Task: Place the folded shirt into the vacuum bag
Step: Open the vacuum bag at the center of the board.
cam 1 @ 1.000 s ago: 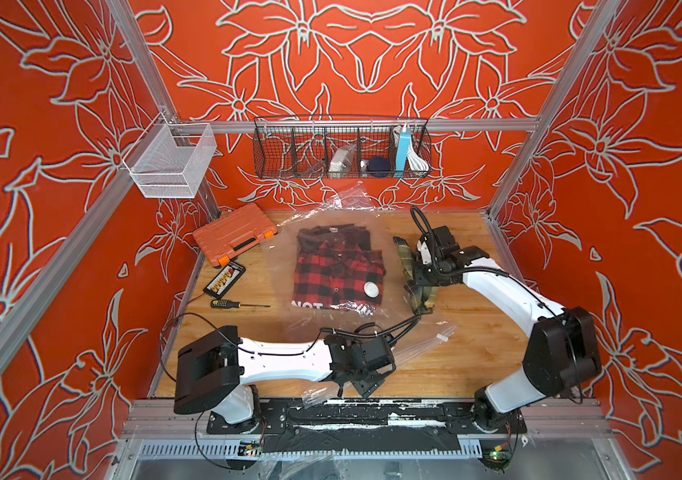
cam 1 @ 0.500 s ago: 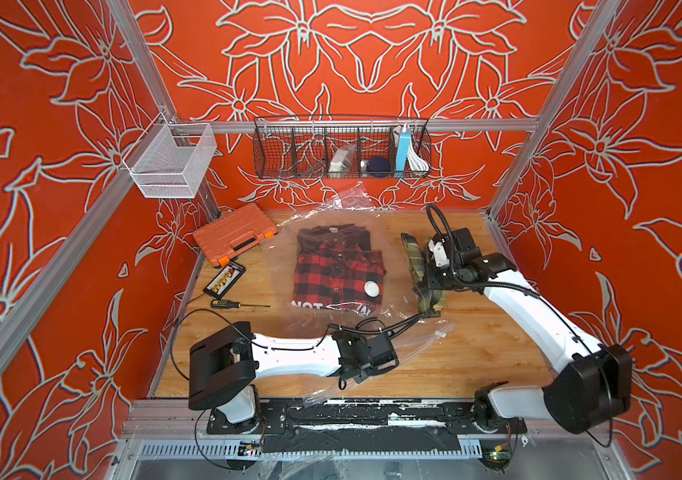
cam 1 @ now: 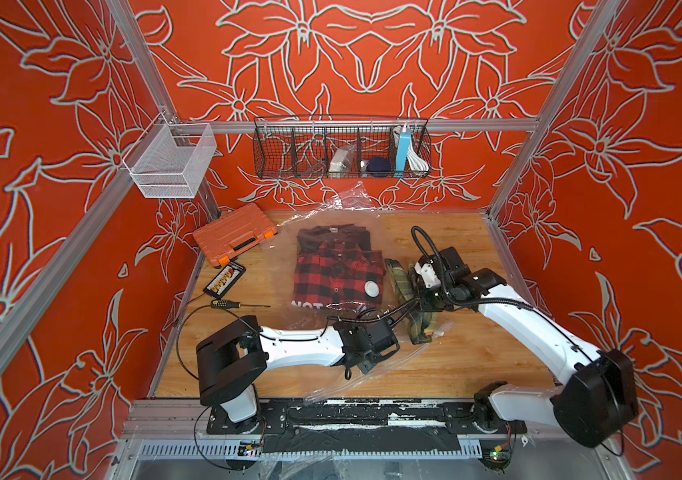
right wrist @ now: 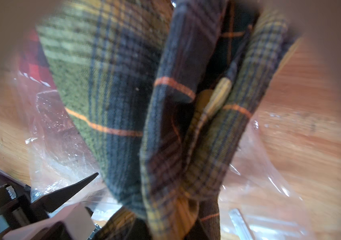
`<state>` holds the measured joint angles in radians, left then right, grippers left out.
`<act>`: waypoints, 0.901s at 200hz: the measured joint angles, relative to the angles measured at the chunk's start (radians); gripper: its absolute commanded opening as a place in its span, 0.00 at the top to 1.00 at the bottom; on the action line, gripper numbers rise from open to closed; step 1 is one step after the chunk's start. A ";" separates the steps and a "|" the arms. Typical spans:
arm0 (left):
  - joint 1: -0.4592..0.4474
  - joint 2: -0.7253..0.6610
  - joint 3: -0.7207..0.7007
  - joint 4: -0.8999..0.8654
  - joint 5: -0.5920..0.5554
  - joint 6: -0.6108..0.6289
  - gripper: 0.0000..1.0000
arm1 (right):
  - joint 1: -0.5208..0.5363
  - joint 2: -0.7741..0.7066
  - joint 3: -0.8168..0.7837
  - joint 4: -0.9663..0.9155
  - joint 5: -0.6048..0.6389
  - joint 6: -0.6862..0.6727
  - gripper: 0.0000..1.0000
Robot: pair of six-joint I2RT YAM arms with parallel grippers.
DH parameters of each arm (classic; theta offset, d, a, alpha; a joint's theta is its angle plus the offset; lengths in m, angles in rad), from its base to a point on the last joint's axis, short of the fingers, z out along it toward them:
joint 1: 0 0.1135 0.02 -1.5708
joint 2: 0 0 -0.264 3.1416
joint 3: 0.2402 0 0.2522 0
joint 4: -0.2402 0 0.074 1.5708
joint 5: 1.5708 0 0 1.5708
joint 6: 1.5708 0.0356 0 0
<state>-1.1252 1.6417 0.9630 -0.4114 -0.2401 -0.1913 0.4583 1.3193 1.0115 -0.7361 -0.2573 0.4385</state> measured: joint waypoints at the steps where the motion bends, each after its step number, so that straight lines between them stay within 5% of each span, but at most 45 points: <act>1: 0.002 0.000 0.000 0.000 0.000 0.000 0.68 | 0.000 0.002 0.000 0.002 0.000 0.000 1.00; 106: 0.158 -0.075 -0.092 -0.010 0.021 -0.102 0.78 | -0.031 0.406 0.162 0.100 0.072 0.020 1.00; 180: 0.290 -0.050 -0.056 0.085 0.064 -0.067 0.87 | -0.072 0.477 0.323 0.060 0.100 -0.006 1.00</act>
<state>-0.8349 1.5921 0.9066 -0.3264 -0.1764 -0.2584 0.3862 1.7966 1.3342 -0.6758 -0.1577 0.4328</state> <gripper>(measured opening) 0.140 0.178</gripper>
